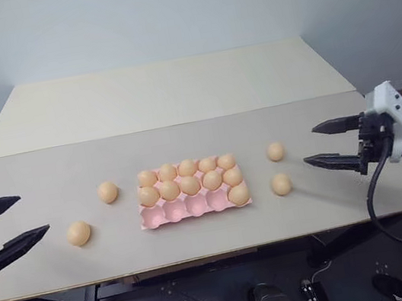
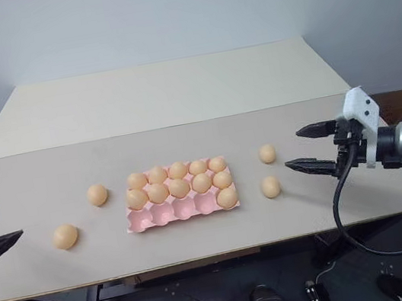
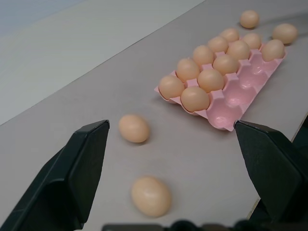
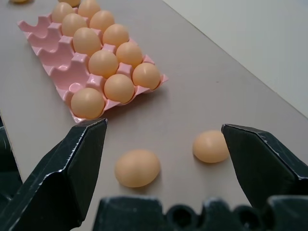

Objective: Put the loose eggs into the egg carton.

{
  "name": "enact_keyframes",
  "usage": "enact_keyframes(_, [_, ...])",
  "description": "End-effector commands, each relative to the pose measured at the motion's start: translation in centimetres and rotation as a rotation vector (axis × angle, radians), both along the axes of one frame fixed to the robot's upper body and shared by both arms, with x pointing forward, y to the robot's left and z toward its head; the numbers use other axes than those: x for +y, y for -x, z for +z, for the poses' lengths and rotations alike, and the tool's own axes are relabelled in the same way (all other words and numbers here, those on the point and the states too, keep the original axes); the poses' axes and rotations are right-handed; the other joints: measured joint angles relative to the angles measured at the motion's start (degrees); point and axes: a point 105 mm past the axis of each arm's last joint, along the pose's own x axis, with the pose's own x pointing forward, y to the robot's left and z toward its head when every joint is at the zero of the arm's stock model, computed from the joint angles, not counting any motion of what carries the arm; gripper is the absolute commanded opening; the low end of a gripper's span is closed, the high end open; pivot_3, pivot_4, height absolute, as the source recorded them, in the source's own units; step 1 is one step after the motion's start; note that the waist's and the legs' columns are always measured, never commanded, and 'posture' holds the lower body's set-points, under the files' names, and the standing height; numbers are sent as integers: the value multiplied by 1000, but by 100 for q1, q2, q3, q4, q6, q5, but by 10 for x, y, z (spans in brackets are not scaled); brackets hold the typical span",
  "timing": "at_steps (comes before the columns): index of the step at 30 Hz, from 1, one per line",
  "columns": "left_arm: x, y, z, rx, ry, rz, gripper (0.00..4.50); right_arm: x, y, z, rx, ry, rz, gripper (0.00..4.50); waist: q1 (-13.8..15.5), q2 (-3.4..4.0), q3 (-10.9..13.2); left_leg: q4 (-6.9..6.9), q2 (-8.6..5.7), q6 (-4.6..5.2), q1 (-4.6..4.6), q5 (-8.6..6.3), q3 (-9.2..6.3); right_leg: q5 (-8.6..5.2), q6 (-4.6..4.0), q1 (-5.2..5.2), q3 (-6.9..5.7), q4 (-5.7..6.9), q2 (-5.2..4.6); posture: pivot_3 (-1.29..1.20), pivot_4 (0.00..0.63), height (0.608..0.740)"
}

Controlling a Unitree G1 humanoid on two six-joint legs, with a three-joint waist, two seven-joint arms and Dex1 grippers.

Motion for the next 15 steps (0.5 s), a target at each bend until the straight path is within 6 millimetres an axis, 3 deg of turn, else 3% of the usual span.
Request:
enact_keyframes(1, [-3, -2, 8, -47, -21, -6, 4500, 1, 0, 13, -67, 12, 11, 4472, 4, 0, 0, 0, 0, 0, -1, 0, 0, 0, 0, 0, 0, 0, 0, 0, 150, 740])
enact_keyframes(15, [-30, -14, 10, -38, 3, -171, 4500, -12, 5, 7, -89, 69, -152, 4472, 12, 0, 0, 0, -4, 0, 0, 0, 4, 6, 6, 1, 6, 0, -1, 0, 150, 740])
